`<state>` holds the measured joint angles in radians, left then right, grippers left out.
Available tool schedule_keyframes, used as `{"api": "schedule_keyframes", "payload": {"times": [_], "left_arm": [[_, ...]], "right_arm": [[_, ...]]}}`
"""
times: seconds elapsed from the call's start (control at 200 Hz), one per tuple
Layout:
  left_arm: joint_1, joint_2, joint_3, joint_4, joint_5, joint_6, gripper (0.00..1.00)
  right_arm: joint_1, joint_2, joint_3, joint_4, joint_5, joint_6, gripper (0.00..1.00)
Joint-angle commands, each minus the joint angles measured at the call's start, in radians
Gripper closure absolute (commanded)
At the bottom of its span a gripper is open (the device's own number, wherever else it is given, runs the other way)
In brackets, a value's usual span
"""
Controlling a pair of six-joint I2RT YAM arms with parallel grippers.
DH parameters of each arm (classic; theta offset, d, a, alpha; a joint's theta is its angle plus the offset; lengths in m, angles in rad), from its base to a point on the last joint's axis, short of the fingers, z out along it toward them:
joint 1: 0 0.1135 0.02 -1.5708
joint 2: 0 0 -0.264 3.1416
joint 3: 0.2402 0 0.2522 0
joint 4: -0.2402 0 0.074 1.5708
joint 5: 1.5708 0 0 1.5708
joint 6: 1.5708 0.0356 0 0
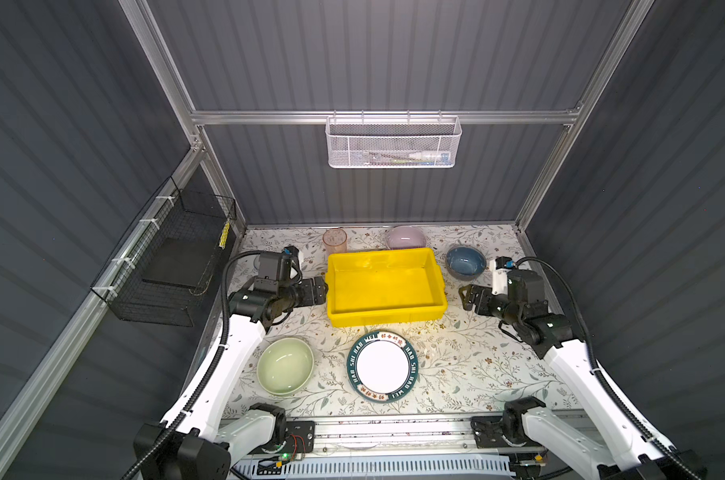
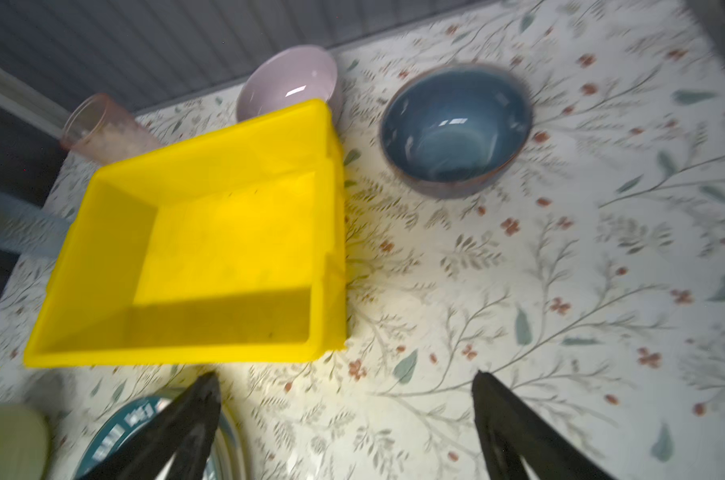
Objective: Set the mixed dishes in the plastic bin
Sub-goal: 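Move both grippers toward the plate stack and grip its opposite rims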
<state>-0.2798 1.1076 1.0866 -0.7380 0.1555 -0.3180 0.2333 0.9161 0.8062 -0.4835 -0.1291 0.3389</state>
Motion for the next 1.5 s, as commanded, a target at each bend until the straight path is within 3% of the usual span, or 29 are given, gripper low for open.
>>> {"api": "schedule_keyframes", "payload": {"times": [0.0,0.165,0.495,0.625,0.921,1.281,1.496], "left_arm": [[-0.017,-0.042,-0.024,-0.139,0.139,-0.069,0.19],[-0.037,-0.120,-0.111,-0.184,0.163,-0.108,0.26],[-0.079,-0.204,-0.268,-0.156,0.217,-0.188,0.38],[-0.130,-0.171,-0.300,-0.111,0.224,-0.210,0.43],[-0.318,-0.032,-0.330,-0.008,0.097,-0.260,0.48],[-0.360,0.104,-0.353,0.054,0.035,-0.240,0.57],[-0.369,0.154,-0.367,0.103,0.056,-0.231,0.65]], "right_arm": [[0.037,-0.042,0.011,-0.117,-0.172,0.044,0.09],[0.069,-0.106,-0.082,-0.098,-0.308,0.139,0.17],[0.125,-0.133,-0.249,-0.019,-0.435,0.243,0.38],[0.153,-0.103,-0.290,0.030,-0.446,0.266,0.44],[0.209,-0.023,-0.350,0.180,-0.473,0.332,0.53],[0.271,0.132,-0.360,0.302,-0.498,0.359,0.60],[0.292,0.196,-0.360,0.344,-0.512,0.366,0.64]]}}
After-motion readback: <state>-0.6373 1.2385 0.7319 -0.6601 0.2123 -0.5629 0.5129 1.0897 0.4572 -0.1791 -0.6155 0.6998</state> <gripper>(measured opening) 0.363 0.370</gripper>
